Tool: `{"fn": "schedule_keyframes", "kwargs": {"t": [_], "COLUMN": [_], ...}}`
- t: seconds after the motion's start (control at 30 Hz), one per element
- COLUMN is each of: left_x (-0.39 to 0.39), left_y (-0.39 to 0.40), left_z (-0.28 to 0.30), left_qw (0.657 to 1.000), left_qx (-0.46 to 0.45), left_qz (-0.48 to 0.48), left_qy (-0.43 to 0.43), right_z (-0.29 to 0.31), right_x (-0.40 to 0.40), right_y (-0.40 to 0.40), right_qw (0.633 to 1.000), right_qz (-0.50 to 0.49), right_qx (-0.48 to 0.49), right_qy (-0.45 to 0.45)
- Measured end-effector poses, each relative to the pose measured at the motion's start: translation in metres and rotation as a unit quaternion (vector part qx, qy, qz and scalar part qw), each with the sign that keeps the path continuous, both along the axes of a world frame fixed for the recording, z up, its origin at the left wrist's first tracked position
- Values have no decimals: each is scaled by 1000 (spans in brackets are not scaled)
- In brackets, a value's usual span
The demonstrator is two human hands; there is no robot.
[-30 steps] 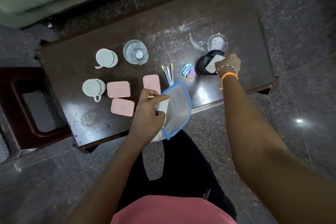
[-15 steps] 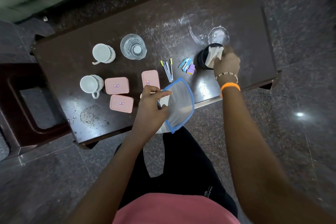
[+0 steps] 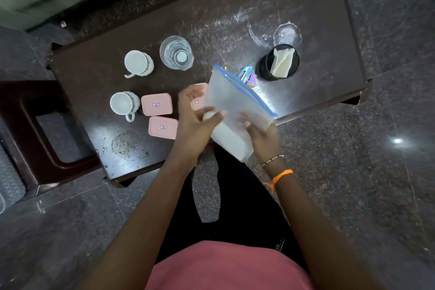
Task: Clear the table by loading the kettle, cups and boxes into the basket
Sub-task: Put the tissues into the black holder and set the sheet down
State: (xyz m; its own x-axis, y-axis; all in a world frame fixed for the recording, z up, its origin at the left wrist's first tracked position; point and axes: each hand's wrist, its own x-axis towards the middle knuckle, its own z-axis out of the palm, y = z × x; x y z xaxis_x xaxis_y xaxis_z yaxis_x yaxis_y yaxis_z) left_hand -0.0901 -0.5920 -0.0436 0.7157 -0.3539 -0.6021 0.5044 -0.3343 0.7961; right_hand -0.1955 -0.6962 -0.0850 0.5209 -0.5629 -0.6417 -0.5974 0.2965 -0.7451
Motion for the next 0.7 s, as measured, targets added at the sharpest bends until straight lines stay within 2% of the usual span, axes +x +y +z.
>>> {"fn": "schedule_keyframes", "kwargs": {"t": [0.07,0.13,0.2,0.27,0.33,0.37,0.43,0.5,0.53,0.6,0.7], "left_x": [12,24,28,25,22,21,20,20,21,26,33], "left_y": [11,23,35,40,41,40,37,37,38,39,38], "left_z": [-8,-14,-22,-32,-38,-40,-40,-41,-39,-37,-37], "left_qw": [996,990,976,975,981,983,988,992,992,983,943], "left_qx": [84,103,63,78,137,153,145,105,91,96,197], "left_qz": [-20,-63,-126,-122,-53,-29,-25,-54,-72,-127,-263], "left_qy": [-20,70,164,169,125,95,46,41,58,91,48], "right_z": [0,2,0,-5,-7,-8,-9,-9,-11,-14,-21], "right_x": [-3,-5,-3,2,2,1,-3,-6,-6,-5,-4], "right_y": [-12,-18,-17,-14,-13,-15,-18,-21,-22,-26,-34], "right_qw": [996,976,962,972,988,994,999,983,974,966,977], "right_qz": [30,6,-64,-118,-122,-91,43,182,218,229,177], "right_qx": [76,198,245,197,99,64,16,-23,-49,-88,-80], "right_qy": [-46,-89,-99,-47,9,5,-23,9,35,77,89]}}
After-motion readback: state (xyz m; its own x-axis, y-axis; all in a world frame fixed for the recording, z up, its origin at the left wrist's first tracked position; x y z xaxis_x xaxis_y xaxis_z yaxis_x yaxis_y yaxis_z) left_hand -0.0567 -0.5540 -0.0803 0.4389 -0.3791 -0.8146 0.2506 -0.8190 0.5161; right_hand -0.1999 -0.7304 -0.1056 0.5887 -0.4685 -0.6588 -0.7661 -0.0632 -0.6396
